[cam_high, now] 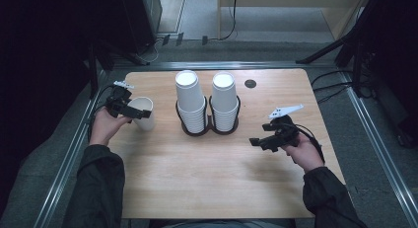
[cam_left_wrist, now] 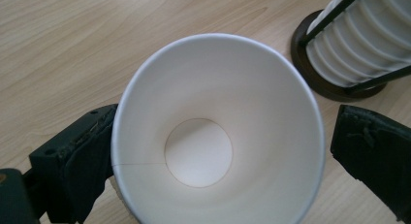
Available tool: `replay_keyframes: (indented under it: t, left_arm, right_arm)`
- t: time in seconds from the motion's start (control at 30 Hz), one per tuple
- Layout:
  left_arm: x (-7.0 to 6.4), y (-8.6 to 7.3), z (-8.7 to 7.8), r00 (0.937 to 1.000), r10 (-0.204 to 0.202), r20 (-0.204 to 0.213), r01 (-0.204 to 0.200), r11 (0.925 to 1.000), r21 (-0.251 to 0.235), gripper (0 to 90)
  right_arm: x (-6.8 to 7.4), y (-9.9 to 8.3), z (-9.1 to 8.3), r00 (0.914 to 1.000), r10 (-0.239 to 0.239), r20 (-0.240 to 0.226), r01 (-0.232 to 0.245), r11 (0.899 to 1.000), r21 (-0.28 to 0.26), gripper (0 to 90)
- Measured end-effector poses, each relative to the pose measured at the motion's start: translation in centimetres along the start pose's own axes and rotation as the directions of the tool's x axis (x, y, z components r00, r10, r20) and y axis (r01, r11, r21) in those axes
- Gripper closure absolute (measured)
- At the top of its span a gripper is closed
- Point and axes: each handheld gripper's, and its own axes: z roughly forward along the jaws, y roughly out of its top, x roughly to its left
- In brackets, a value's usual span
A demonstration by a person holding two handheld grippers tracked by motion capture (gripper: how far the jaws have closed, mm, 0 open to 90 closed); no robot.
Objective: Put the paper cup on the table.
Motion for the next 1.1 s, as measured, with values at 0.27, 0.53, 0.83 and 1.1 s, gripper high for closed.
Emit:
replay_keyframes:
  t: [0.27, 0.53, 0.83, 1.1]
  left_arm:
    - [-0.7, 0.9, -2.5, 0.9999, 0.001, -0.012, -0.001, 0.999, -0.045, 0.0]
    - [-2.2, 1.4, -4.8, 0.9993, -0.017, 0.032, 0.02, 0.9955, -0.092, 0.0]
    - [-4.8, 1.2, -5.1, 0.9981, -0.021, 0.057, 0.026, 0.9958, -0.087, 5.7]
    - [-8.0, 0.4, -3.7, 0.9995, 0.033, 0.001, -0.032, 0.9954, -0.09, 7.1]
  right_arm:
    - [-0.1, 0.0, 0.0, 1.0, 0.006, 0.0, -0.006, 1.0, 0.003, 17.0]
    - [-0.3, 0.2, 0.0, 1.0, 0.0, -0.001, 0.0, 1.0, -0.001, 17.0]
    - [-0.3, 0.8, 0.1, 0.9999, -0.014, -0.003, 0.014, 1.0, 0.001, 17.0]
    - [0.0, 1.5, 0.5, 0.9995, -0.029, -0.015, 0.029, 1.0, 0.005, 17.0]
